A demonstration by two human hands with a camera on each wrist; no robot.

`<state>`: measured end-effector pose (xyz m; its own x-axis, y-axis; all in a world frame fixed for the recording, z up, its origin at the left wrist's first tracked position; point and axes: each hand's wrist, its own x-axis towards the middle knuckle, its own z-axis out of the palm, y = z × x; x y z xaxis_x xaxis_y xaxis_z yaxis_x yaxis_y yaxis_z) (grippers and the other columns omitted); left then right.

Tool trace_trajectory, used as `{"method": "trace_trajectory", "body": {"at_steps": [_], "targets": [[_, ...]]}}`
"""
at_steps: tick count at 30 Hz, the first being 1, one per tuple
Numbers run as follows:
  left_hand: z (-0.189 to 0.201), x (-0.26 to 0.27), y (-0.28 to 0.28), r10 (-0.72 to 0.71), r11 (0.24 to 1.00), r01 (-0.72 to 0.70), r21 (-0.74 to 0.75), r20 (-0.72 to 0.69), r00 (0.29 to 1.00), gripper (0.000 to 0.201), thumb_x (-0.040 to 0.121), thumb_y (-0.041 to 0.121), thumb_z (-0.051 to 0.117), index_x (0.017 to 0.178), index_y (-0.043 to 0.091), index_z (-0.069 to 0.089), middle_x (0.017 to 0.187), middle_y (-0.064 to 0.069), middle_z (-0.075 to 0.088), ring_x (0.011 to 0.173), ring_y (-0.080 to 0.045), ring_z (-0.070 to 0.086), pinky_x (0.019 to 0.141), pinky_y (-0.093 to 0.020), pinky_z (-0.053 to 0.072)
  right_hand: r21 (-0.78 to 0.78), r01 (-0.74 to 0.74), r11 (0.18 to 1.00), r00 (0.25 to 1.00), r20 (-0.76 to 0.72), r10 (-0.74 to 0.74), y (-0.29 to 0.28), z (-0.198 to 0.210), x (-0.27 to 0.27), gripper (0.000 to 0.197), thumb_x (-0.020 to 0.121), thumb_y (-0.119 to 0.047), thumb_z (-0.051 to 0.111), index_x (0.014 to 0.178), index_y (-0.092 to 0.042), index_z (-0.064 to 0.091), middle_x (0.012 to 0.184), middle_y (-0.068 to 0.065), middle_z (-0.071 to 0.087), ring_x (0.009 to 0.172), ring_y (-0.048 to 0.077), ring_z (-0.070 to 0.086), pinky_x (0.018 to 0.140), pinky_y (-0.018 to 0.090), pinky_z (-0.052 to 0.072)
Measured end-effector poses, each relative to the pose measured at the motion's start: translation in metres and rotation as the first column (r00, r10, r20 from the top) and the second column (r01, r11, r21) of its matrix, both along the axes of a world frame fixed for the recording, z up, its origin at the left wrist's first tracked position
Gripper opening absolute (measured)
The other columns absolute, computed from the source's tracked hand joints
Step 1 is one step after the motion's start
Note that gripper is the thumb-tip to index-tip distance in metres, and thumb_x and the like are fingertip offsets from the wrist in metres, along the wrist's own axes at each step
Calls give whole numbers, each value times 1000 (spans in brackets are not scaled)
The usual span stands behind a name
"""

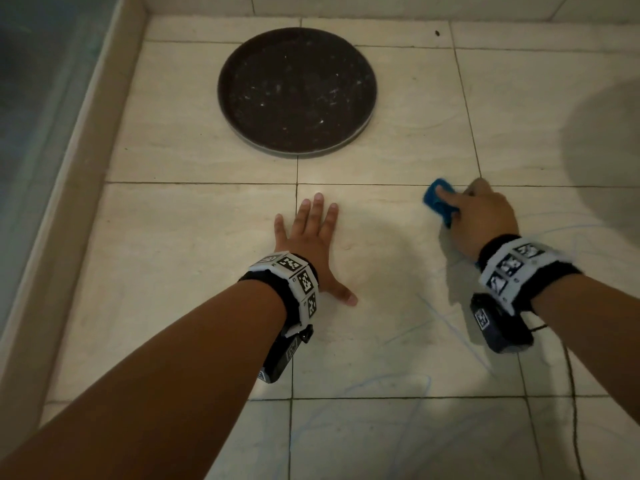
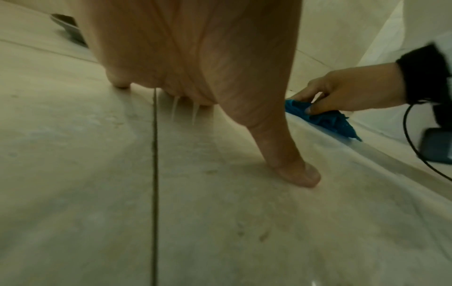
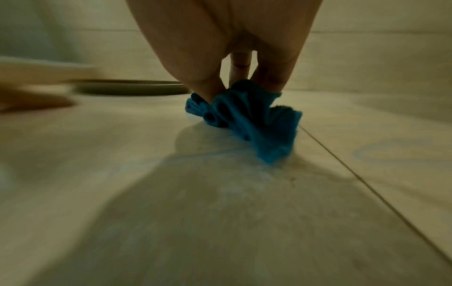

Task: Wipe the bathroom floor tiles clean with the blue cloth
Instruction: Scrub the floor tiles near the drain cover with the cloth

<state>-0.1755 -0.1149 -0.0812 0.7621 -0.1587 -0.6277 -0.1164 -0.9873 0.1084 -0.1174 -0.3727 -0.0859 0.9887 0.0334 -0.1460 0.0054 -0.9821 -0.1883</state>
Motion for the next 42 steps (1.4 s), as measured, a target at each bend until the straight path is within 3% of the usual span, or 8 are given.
{"method": "trace_trajectory", "body": {"at_steps": [7,14,19,26,28,31,38,42], "targets": [[5,-7,-1,-19,999,18,33,31,999,147,55,82,67,145,20,-32,150,-7,-42,141,-27,-33,113,-54,-16,23,-439,898,895,-78,439,60,3,-61,44,94,-19,50,132,-41,48,99,-1,40,83,18,39,74,34,44],[1,-42,-5,-168,983,168,-73,4,986,138,61,85,58,145,22,-32,148,-3,-44,139,-23,-36,115,-54,-16,143,25,989,999,-28,-21,26,4,-41,35,94,-38,47,116,-12,54,96,9,43,75,23,45,59,26,32],[-4,-47,-7,-201,980,201,0,2,980,144,58,81,65,145,20,-33,149,-7,-43,140,-26,-35,114,-55,-15,-122,-519,846,851,-163,499,60,7,-97,51,97,-25,42,143,-42,29,116,4,37,100,26,40,81,32,44],[-1,-46,-6,-185,983,185,-17,3,983,147,55,80,69,145,23,-32,150,-4,-41,141,-23,-33,115,-54,-14,283,99,954,995,-54,-87,25,4,-53,40,90,-44,51,108,-8,54,88,6,48,71,22,50,54,21,34],[-2,-47,-7,-187,982,187,-5,8,982,146,55,81,68,145,22,-32,150,-5,-41,141,-24,-32,116,-55,-12,-12,-233,972,969,-85,231,41,6,-76,40,94,-43,43,131,-29,46,106,7,44,88,27,48,69,23,34],[-2,-47,-7,-195,981,195,9,18,981,146,56,81,67,145,21,-32,150,-6,-41,142,-25,-31,116,-55,-9,-54,-662,748,746,-155,648,58,10,-119,43,96,-36,46,137,-44,36,113,2,42,98,27,45,71,29,36],[-1,-47,-6,-180,984,180,-15,8,984,147,55,79,70,145,22,-31,151,-4,-40,141,-23,-32,116,-54,-11,198,25,980,999,-44,-16,30,-1,-73,32,93,-26,47,122,-17,59,96,4,44,76,18,45,64,21,32],[-4,-47,-6,-192,981,192,-1,15,981,147,55,82,67,144,22,-33,150,-5,-42,141,-24,-32,116,-54,-11,1,-512,859,855,-96,510,52,8,-121,49,92,-21,51,137,-38,42,108,7,44,85,24,41,68,30,37]]}}
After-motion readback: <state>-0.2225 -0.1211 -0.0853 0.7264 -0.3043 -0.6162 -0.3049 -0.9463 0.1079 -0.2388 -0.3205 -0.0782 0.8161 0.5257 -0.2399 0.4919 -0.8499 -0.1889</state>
